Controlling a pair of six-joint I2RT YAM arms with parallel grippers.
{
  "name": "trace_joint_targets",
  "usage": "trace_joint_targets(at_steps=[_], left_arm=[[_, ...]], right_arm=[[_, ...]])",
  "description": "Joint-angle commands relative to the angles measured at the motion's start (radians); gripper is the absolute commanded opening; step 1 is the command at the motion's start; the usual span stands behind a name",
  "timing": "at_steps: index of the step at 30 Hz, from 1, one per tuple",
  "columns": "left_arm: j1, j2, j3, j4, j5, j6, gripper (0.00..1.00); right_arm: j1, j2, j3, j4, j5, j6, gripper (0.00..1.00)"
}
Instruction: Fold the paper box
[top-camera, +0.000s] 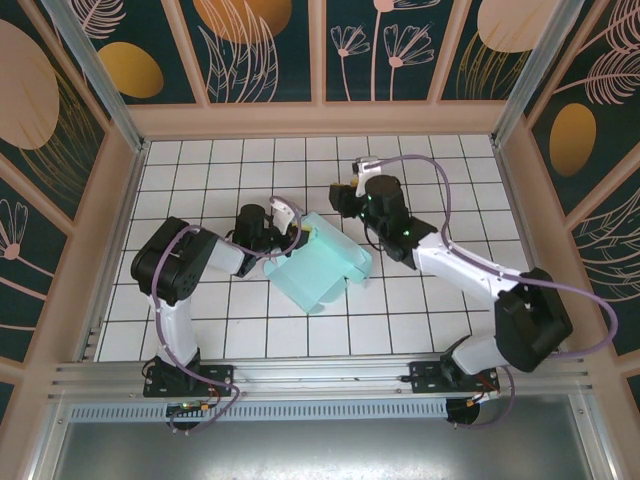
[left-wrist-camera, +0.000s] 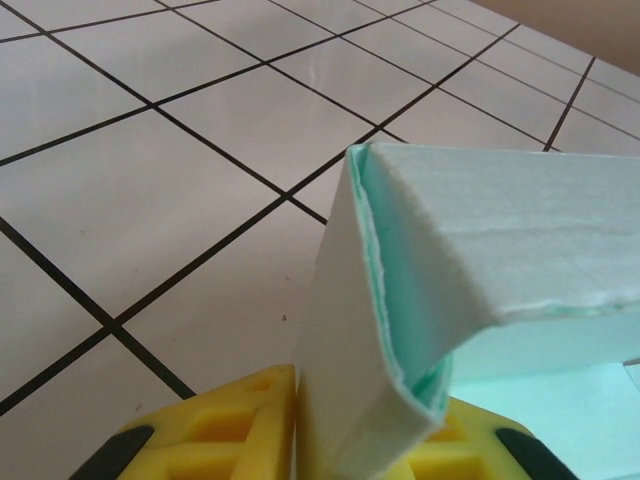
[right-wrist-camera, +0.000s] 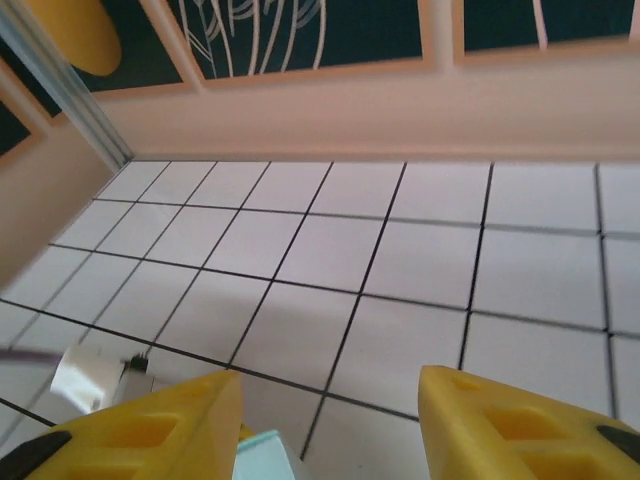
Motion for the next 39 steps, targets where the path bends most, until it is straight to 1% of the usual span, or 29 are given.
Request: trace_joint_targets(at_steps=[1, 4, 9, 15, 19, 27, 34, 39], left_arm=[[-0.015, -0.019, -0.009, 0.050, -0.049, 0.007, 0.22], [-0.018, -0.010, -0.006, 0.052, -0.045, 0.001, 0.22], [-0.018, -0.003, -0.001, 0.040, -0.047, 0.005, 0.22], [-0.018, 0.006, -0.002, 0.034, -0.046, 0.005, 0.26], [-0.019, 0.009, 0.001, 0.028, -0.043, 0.006, 0.27], [-0.018, 0.016, 0.006, 0.025, -0.047, 0.002, 0.26], [-0.018, 0.021, 0.015, 0.020, -0.045, -0.001, 0.23], [-0.020, 0.029, 0.015, 0.033, -0.050, -0.009, 0.20]], right_arm=[[-0.011, 0.089, 0.082, -0.133, -0.128, 0.230, 0.50], [-0.011, 0.159, 0.139, -0.191, -0.156, 0.204, 0.50], [-0.021, 0.237, 0.170, -0.184, -0.255, 0.191, 0.49], [-0.029, 0.320, 0.215, -0.185, -0.330, 0.189, 0.42], [-0.032, 0.363, 0.216, -0.200, -0.325, 0.171, 0.39], [-0.033, 0.382, 0.181, -0.196, -0.327, 0.164, 0.32], [-0.033, 0.381, 0.169, -0.205, -0.327, 0.158, 0.32], [-0.033, 0.380, 0.166, -0.181, -0.395, 0.188, 0.32]])
